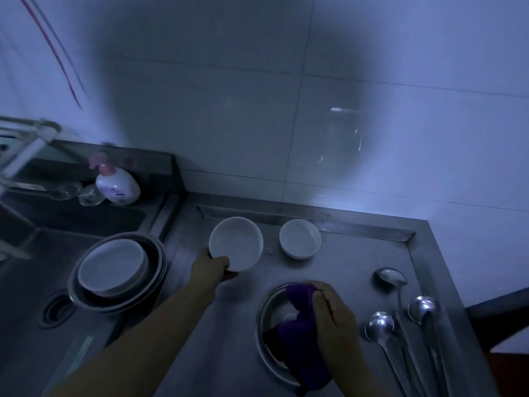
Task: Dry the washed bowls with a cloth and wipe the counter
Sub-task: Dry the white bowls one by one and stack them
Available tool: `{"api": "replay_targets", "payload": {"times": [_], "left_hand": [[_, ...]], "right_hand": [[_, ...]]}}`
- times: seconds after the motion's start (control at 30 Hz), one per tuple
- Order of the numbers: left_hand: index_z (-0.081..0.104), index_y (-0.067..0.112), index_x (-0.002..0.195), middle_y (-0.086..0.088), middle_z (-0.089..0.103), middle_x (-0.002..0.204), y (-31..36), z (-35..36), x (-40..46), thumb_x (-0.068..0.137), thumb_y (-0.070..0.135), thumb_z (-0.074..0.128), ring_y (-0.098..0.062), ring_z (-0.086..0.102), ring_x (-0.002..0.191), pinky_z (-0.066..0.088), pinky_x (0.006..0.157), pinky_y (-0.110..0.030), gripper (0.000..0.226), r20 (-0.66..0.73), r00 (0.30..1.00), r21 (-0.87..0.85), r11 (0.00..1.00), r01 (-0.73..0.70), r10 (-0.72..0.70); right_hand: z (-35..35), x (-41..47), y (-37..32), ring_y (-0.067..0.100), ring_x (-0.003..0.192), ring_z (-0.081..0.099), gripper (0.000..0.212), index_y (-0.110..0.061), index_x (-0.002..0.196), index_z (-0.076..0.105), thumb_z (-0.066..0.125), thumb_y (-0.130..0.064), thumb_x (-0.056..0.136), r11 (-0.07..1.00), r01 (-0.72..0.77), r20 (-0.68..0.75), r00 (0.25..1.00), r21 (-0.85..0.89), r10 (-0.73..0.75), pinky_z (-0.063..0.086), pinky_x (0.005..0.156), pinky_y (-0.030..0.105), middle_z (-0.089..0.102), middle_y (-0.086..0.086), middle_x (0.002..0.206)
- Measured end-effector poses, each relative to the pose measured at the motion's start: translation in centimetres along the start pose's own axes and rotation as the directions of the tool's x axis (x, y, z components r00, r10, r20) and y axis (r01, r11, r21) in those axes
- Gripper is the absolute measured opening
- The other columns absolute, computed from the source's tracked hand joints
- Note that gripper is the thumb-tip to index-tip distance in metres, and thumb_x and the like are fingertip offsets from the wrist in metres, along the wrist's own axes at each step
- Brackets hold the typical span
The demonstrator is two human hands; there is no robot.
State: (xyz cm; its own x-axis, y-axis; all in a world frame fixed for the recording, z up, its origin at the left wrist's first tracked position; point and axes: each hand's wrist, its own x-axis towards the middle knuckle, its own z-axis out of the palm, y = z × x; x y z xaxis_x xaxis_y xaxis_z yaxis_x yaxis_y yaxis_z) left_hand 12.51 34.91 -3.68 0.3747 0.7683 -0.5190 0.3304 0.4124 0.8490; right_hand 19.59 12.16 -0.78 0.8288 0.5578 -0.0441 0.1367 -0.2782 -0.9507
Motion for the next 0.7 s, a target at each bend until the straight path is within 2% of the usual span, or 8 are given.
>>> {"api": "replay_targets", "payload": {"times": [0.1,0.23,0.3,0.4,0.47,0.57,0.63,0.7], "left_hand": [[0.049,0.010,0.094,-0.010,0.053,0.099,1.6,-2.3,-4.2,0.077,-0.009,0.055,-0.028,0.059,0.085,0.055,0.052,-0.027,0.026,0.076,0.988,0.004,0.990,-0.138,0.137],[0.051,0.015,0.102,-0.008,0.059,0.097,3.7,-5.6,-10.0,0.076,-0.004,0.060,-0.020,0.063,0.082,0.054,0.053,-0.023,0.033,0.194,0.927,0.126,0.929,-0.349,0.322],[0.050,0.026,0.092,0.001,0.061,0.090,4.8,-7.2,-12.8,0.074,-0.003,0.064,-0.007,0.062,0.075,0.052,0.051,-0.019,0.037,0.255,0.857,0.190,0.845,-0.499,0.449],[0.045,0.034,0.089,0.011,0.058,0.089,5.9,-9.7,-15.9,0.072,0.000,0.071,0.006,0.059,0.076,0.052,0.056,-0.015,0.046,0.338,0.722,0.211,0.699,-0.684,0.604],[0.045,0.038,0.094,0.012,0.057,0.094,6.6,-11.1,-17.0,0.071,0.002,0.073,0.006,0.059,0.082,0.051,0.059,-0.011,0.051,0.385,0.667,0.182,0.656,-0.733,0.638],[0.048,0.046,0.101,0.015,0.059,0.100,7.6,-13.3,-18.4,0.072,0.004,0.073,0.006,0.059,0.084,0.050,0.061,-0.010,0.056,0.420,0.631,0.126,0.647,-0.752,0.653],[0.053,0.046,0.099,0.016,0.061,0.098,7.9,-14.3,-19.1,0.074,0.010,0.072,0.007,0.059,0.082,0.049,0.060,-0.010,0.048,0.406,0.618,0.104,0.638,-0.763,0.673],[0.058,0.039,0.098,0.014,0.062,0.096,8.0,-14.9,-19.8,0.076,0.017,0.071,0.007,0.059,0.080,0.047,0.057,-0.009,0.034,0.373,0.613,0.117,0.620,-0.776,0.696]], "right_hand": [[0.7,-0.9,-1.9,0.007,0.086,0.065,0.035,-0.044,0.097,0.063,0.042,-0.017,0.099,0.997,0.011,-0.010,1.000,-0.079,-0.012,0.052,0.084,0.040,0.069,-0.017,0.093],[2.2,-2.6,-5.5,0.009,0.111,0.057,0.032,-0.043,0.124,0.050,0.040,-0.023,0.101,0.989,0.092,-0.031,0.995,-0.113,-0.096,0.046,0.100,0.041,0.060,-0.012,0.123],[2.9,-3.9,-7.3,0.012,0.111,0.058,0.034,-0.043,0.128,0.045,0.039,-0.023,0.101,0.981,0.156,-0.024,0.987,-0.115,-0.160,0.048,0.098,0.041,0.060,-0.006,0.125],[3.5,-6.1,-9.6,0.013,0.102,0.063,0.032,-0.046,0.120,0.045,0.039,-0.022,0.100,0.965,0.239,-0.067,0.967,-0.112,-0.247,0.054,0.090,0.033,0.064,-0.005,0.115],[3.5,-7.1,-10.9,0.014,0.096,0.065,0.032,-0.045,0.115,0.048,0.040,-0.018,0.100,0.953,0.282,-0.083,0.953,-0.109,-0.292,0.055,0.084,0.028,0.065,-0.007,0.109],[3.5,-8.8,-13.1,0.013,0.091,0.063,0.024,-0.037,0.110,0.050,0.050,-0.016,0.098,0.935,0.330,-0.155,0.925,-0.128,-0.348,0.055,0.080,0.032,0.061,-0.010,0.104],[3.5,-10.1,-14.9,0.007,0.089,0.057,0.016,-0.028,0.105,0.047,0.056,-0.023,0.093,0.895,0.415,-0.298,0.844,-0.162,-0.445,0.051,0.080,0.028,0.055,-0.009,0.101],[3.7,-11.4,-16.8,0.001,0.091,0.050,0.014,-0.020,0.099,0.046,0.056,-0.026,0.089,0.778,0.562,-0.395,0.670,-0.283,-0.628,0.043,0.081,0.015,0.049,-0.002,0.097]]}}
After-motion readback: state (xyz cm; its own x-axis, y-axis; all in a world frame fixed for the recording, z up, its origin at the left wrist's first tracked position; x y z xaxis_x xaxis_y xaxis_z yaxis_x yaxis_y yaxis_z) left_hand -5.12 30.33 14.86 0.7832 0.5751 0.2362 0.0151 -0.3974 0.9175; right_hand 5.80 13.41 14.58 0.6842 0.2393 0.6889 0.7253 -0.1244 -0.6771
